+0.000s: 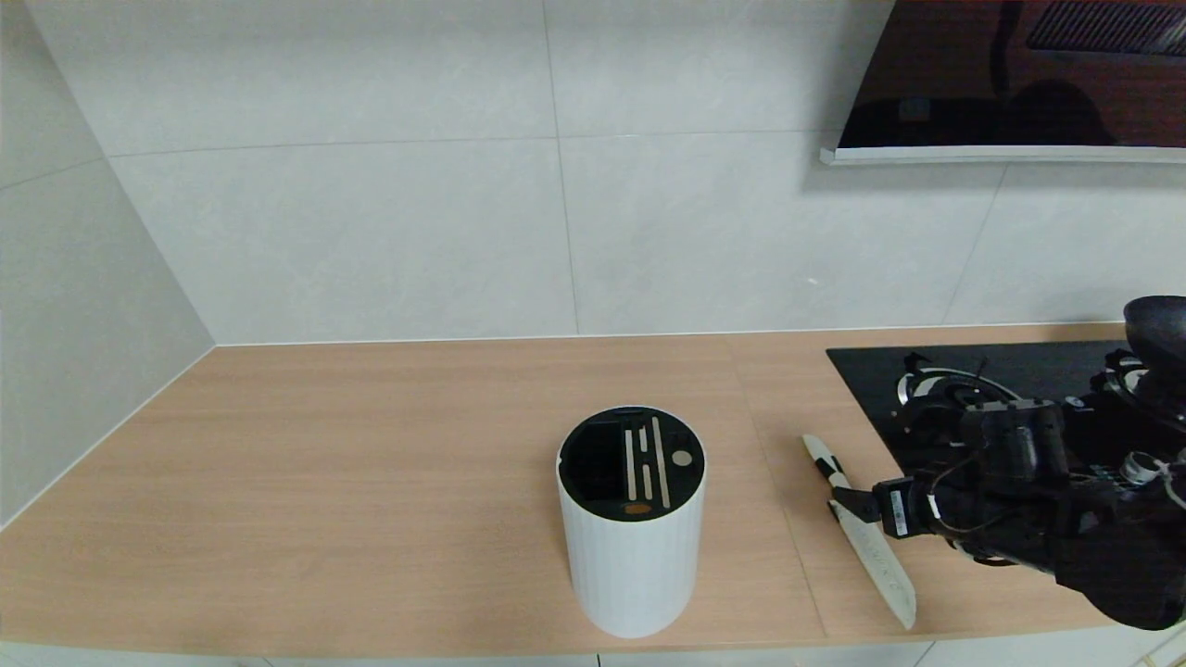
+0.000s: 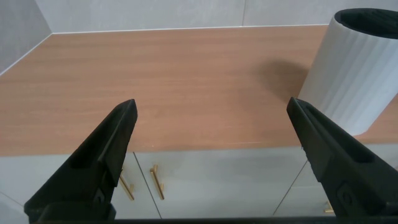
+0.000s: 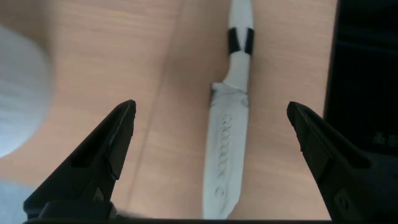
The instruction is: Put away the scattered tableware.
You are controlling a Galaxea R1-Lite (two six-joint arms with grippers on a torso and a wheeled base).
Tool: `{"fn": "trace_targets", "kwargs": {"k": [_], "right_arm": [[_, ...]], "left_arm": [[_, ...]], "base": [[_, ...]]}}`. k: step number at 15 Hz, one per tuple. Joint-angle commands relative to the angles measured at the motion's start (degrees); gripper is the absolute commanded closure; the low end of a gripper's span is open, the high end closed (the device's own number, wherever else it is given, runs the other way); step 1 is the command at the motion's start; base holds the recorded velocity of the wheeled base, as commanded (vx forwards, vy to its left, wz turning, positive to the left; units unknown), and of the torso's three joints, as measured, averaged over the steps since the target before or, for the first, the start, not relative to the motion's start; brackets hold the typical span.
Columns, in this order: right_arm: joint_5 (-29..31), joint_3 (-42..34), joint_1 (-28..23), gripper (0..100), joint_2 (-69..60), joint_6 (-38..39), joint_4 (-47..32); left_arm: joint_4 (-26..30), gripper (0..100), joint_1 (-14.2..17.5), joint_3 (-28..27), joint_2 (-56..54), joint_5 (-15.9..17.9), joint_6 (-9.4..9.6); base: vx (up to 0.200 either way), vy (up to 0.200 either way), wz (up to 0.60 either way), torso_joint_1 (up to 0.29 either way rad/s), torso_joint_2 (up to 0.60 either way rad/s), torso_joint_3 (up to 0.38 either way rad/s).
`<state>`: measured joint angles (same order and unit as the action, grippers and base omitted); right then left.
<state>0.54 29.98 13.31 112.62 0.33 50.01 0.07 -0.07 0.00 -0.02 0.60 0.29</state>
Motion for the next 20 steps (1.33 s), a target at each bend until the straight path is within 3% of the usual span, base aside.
{"fn": "trace_targets", "kwargs": {"k": [1, 10, 16, 20], "right_arm": [[1.22, -0.09, -0.74, 0, 7.53, 0.02, 4.13], [3.07, -0.27, 0.49, 0, 12.28, -0.07, 7.83], [6.93, -0.09, 1.81, 0, 18.16, -0.77, 16.88], [7.55, 0.43, 1.81, 0, 19.57, -0.77, 17.85]], "left_arm": [[0.01, 0, -0.01, 0.0, 0.02, 0.02, -0.03], [0.01, 0, -0.01, 0.0, 0.02, 0.02, -0.03], [0.01, 0, -0.01, 0.0, 0.02, 0.02, -0.03], [0.01, 0, -0.01, 0.0, 0.02, 0.02, 0.06]], "base": [[0.0, 0.0, 0.0, 0.0, 0.0, 0.0], [0.0, 0.0, 0.0, 0.0, 0.0, 0.0], [0.0, 0.0, 0.0, 0.0, 0.0, 0.0], [0.0, 0.0, 0.0, 0.0, 0.0, 0.0]]}}
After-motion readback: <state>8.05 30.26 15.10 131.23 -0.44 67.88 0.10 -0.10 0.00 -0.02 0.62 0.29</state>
